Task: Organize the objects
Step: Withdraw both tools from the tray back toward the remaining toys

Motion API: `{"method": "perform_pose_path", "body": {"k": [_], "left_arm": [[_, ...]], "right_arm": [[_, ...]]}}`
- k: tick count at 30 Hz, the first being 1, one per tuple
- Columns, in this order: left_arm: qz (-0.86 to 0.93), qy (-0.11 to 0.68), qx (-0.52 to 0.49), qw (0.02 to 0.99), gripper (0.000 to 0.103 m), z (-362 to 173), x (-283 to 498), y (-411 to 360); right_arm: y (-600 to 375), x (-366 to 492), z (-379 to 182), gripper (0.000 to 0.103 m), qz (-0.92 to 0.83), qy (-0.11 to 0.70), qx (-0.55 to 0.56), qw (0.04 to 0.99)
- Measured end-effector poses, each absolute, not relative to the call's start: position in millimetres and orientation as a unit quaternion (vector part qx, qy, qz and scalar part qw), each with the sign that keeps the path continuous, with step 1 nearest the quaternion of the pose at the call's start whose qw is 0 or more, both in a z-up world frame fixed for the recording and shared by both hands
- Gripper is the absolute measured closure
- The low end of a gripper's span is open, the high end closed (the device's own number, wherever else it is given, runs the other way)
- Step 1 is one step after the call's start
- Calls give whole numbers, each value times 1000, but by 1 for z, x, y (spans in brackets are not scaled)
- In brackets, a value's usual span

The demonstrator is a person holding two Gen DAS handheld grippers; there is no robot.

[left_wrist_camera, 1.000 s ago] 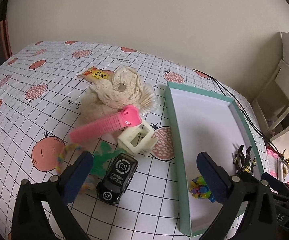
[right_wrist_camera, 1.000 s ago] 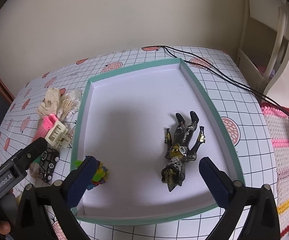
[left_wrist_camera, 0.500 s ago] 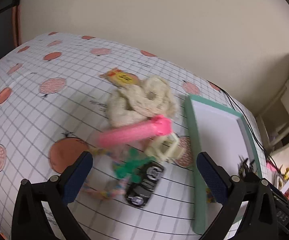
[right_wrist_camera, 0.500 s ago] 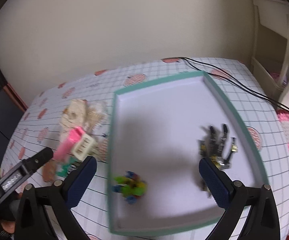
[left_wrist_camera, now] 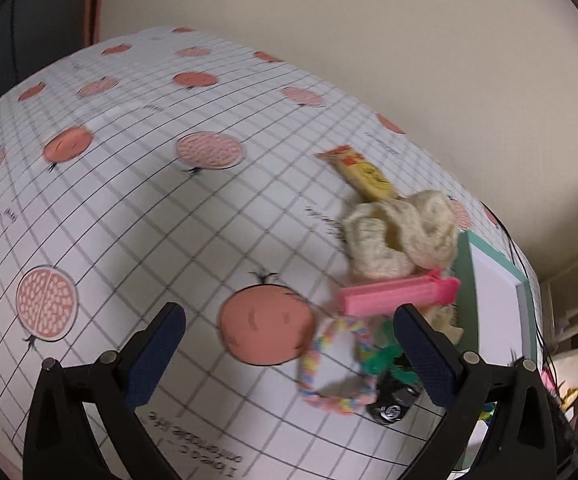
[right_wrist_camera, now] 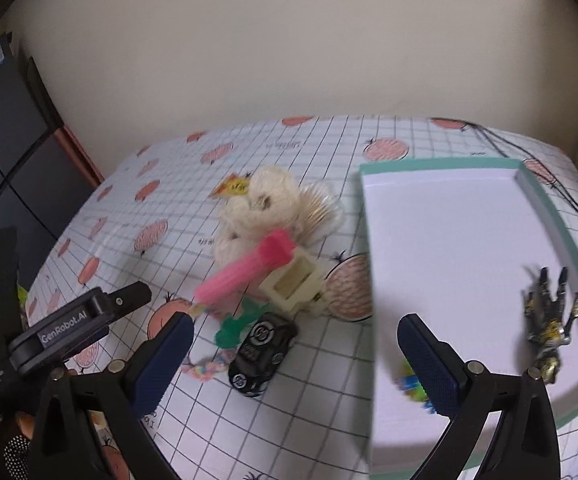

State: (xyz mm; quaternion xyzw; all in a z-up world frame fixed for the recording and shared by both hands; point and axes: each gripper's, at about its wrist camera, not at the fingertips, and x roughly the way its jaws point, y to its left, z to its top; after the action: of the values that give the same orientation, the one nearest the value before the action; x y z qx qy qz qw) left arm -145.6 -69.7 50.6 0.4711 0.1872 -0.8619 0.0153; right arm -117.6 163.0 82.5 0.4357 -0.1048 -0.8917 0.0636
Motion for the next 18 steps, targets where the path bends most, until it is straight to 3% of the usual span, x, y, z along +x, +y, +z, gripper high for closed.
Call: {"method": "perform_pose_path", "body": {"k": [11, 18], "left_arm": [[-836, 167, 521, 36, 0, 28, -152, -69], [-832, 150, 533, 26, 0, 21, -155, -62]], "right_arm": [[145, -132, 55, 24, -865, -107, 487, 59], [142, -136, 45, 34, -852, -109, 509, 60]]}}
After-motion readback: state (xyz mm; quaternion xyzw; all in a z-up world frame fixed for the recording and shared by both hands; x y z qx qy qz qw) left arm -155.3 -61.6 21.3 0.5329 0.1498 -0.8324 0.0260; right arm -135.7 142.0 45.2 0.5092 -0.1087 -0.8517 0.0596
